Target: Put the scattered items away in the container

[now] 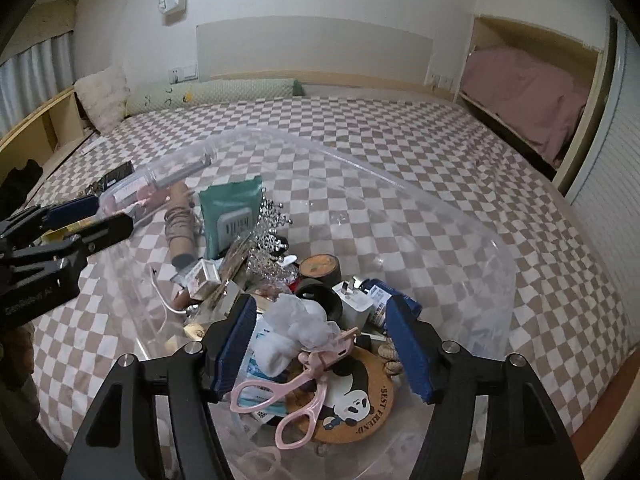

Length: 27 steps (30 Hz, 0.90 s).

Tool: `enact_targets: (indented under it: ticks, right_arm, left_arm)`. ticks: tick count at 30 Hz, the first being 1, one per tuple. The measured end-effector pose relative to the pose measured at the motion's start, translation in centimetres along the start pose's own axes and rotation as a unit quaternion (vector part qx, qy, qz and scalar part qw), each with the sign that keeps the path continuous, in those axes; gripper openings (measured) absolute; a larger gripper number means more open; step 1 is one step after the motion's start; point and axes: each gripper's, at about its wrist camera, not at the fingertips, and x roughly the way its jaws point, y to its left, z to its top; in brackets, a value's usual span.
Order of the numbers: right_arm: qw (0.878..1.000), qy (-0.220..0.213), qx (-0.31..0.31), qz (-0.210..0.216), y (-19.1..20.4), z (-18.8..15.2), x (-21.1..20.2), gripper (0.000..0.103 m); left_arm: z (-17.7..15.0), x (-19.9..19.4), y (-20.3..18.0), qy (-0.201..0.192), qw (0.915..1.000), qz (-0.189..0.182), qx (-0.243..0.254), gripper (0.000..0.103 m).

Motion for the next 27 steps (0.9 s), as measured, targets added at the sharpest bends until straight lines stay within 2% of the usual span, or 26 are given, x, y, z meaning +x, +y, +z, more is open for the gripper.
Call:
enact_targets:
  ticks: [1, 2, 5, 7, 8, 16, 27]
  right_arm:
    - [1.0, -0.007, 0.002, -0.001, 0.1, -0.1, -0.2, 0.096]
    - [1.0, -0.013, 0.003, -0.003, 0.2, -0.1, -0.4, 0.099]
    - [1.0, -0.024, -0.002, -0.012, 0.8, -0.2, -0.6, 0.099]
    - [0.999, -0.032, -0.006, -0.018, 1.2, -0.2, -0.7, 0.101]
    - [0.999, -0.035, -0.007, -0.021, 1.4, -0.3, -0.8, 0.103]
    - [0.999, -0.044, -0.002, -0.023, 2.3, -0.8, -0.7, 0.103]
    - [0.997, -0.081, 0.016, -0.014, 5.1, -0.5, -2.5, 0.103]
  left_arm:
    - [0.0, -0.2, 0.2, -0.002, 1.0, 0.001, -0.003, 0.082]
    - [-0.1, -0.3, 0.4, -0.003, 1.0, 0.002, -0.005, 0.082]
    - [-0.2, -0.8, 1.1, -0.006, 0.9999, 0.006, -0.009, 0.089]
    - [-0.3, -1.1, 1.6, -0.009, 0.9998, 0.01, -0.011, 0.101]
    - [-0.4, -1.3, 1.8, -0.011, 0.9998, 0.014, -0.011, 0.102]
    - [-1.3, -2.0, 3.7, -0.008, 0.9995, 0.03, -0.01, 0.103]
    - [-2.7, -3.8, 6.9, -0.015, 0.9982, 0.055, -0.017, 0.103]
